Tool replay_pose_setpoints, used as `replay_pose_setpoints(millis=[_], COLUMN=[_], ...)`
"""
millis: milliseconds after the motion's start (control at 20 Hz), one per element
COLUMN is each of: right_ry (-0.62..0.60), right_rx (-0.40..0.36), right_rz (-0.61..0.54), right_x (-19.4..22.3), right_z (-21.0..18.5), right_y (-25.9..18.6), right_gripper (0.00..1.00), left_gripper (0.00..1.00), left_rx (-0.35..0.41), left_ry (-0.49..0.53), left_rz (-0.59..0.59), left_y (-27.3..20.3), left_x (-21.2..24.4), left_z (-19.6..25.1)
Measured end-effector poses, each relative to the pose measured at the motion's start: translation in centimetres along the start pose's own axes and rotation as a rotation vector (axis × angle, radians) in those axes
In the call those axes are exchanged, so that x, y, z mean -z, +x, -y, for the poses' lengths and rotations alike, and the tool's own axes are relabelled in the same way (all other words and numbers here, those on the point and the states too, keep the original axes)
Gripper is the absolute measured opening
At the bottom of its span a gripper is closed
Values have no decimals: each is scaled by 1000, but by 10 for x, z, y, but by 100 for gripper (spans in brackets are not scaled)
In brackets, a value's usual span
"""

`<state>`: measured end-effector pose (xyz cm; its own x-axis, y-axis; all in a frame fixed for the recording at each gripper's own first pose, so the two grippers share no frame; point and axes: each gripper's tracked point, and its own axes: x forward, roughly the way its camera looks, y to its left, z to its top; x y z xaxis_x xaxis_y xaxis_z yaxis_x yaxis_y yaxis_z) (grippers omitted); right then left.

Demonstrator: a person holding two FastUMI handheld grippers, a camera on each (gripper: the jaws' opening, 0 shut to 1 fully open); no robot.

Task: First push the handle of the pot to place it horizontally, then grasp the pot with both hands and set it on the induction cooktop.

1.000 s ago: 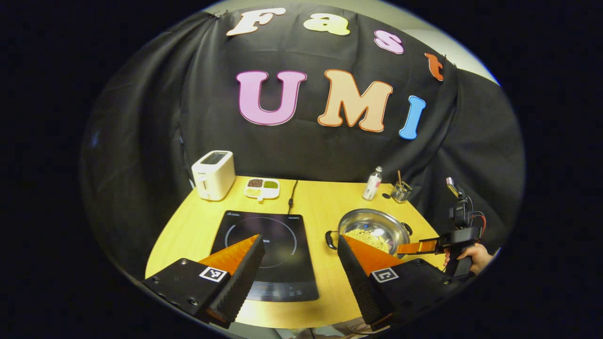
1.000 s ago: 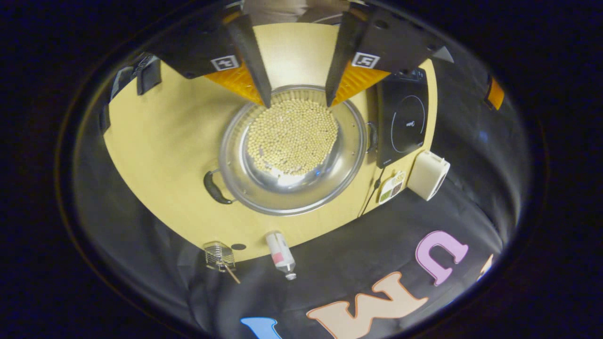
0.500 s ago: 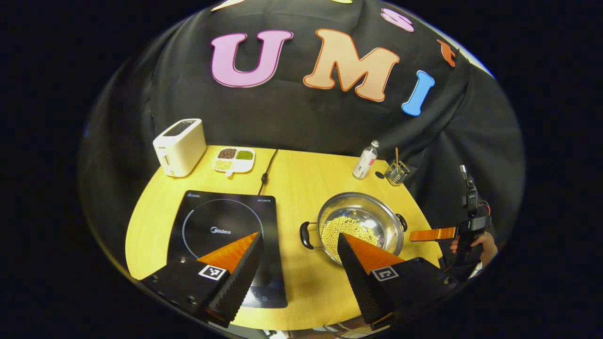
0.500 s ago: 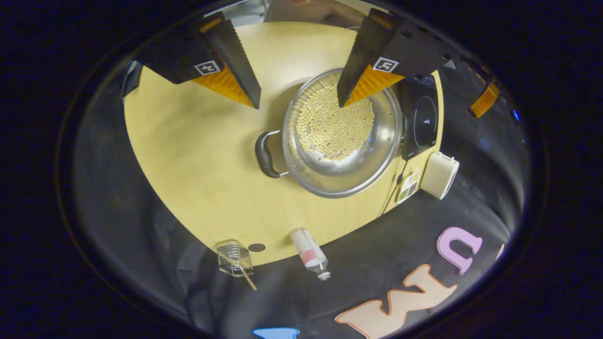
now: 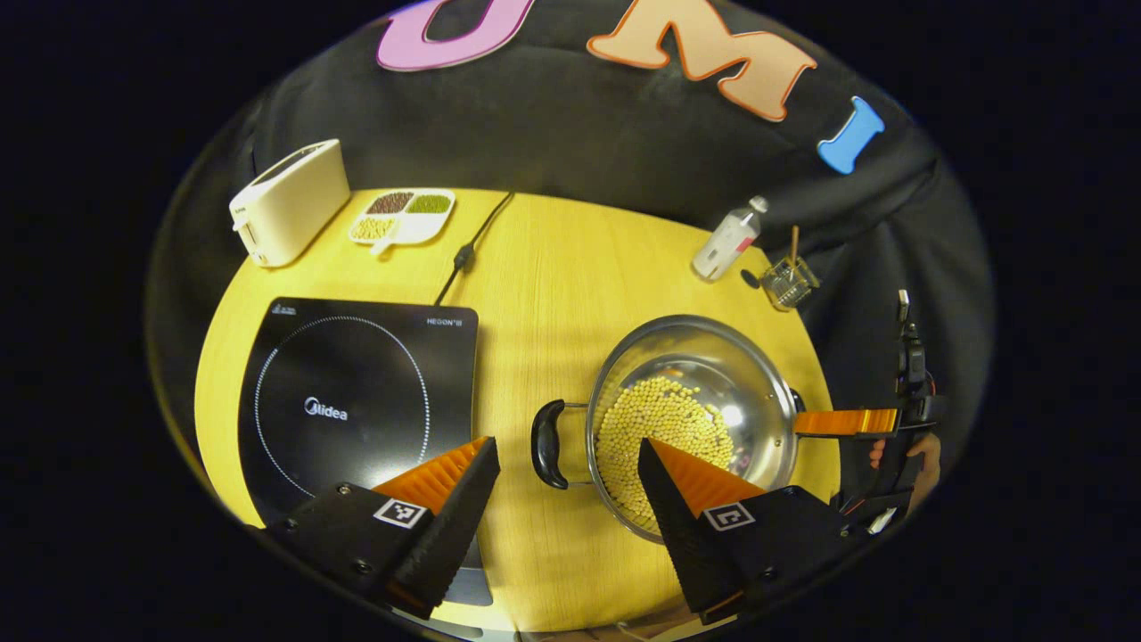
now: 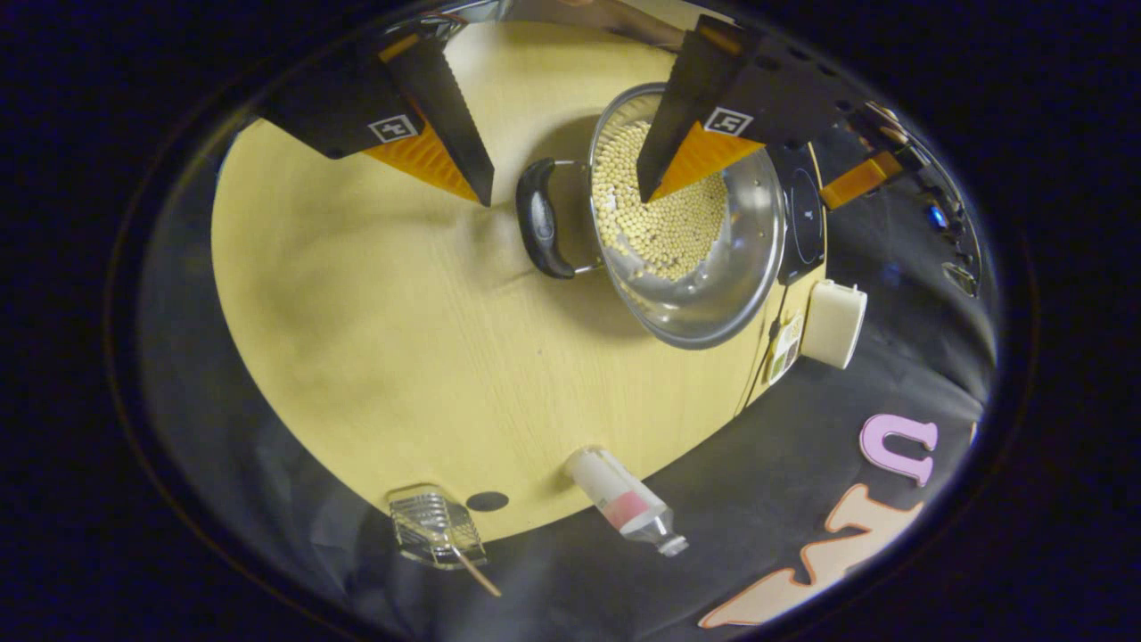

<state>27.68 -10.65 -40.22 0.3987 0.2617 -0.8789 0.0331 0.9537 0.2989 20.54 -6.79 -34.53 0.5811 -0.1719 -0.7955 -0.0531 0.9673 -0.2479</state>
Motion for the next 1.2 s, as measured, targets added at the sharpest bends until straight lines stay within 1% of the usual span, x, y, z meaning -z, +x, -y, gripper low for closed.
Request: replay_pose_setpoints(millis=[200, 500, 550, 600, 650, 700, 750, 800, 850, 900, 950, 1000, 1050, 1100, 1150, 1200], right_ry=[18, 22, 27, 28, 30, 30, 32, 38, 44, 35, 16, 15, 14, 9, 11, 8], right_rx=[-35, -71, -78, -85, -88, -91, -100, -110, -127, -126, -118, -137, -137, -146, -157, -165], right_rz=[-78, -138, -149, -156, -161, -169, -178, -180, -191, -204, -216, -229, -232, -235, -233, -234], right_x=[0, 0, 0, 1, 0, 1, 0, -1, 1, 3, 6, 8, 7, 7, 6, 7], right_z=[1, 2, 2, 2, 2, 2, 1, -1, -5, -5, -3, -6, -6, -7, -8, -8], right_y=[21, 45, 48, 51, 54, 55, 56, 57, 61, 60, 63, 61, 60, 64, 65, 63], right_gripper=[99, 98, 88, 88, 88, 87, 76, 76, 75, 57, 56, 67, 57, 53, 50, 50], left_gripper=[97, 96, 96, 96, 100, 98, 91, 95, 88, 89, 81, 77, 81, 72, 67, 66], left_rx=[-32, -49, -50, -49, -43, -41, -42, -43, -49, -60, -73, -73, -67, -59, -59, -56], left_ry=[-43, -86, -81, -76, -70, -63, -54, -47, -38, -33, -32, -38, -46, -52, -67, -88], left_rz=[-89, -202, -221, -236, -252, -266, -280, -289, -298, -310, -320, -328, -338, -358, -355, -360], left_y=[30, 62, 66, 70, 74, 76, 79, 80, 82, 84, 86, 87, 89, 89, 91, 89], left_x=[12, 28, 29, 31, 32, 35, 36, 38, 39, 39, 41, 41, 43, 47, 46, 45], left_z=[-6, -9, -8, -8, -6, -5, -5, -5, -5, -9, -12, -12, -11, -10, -11, -11])
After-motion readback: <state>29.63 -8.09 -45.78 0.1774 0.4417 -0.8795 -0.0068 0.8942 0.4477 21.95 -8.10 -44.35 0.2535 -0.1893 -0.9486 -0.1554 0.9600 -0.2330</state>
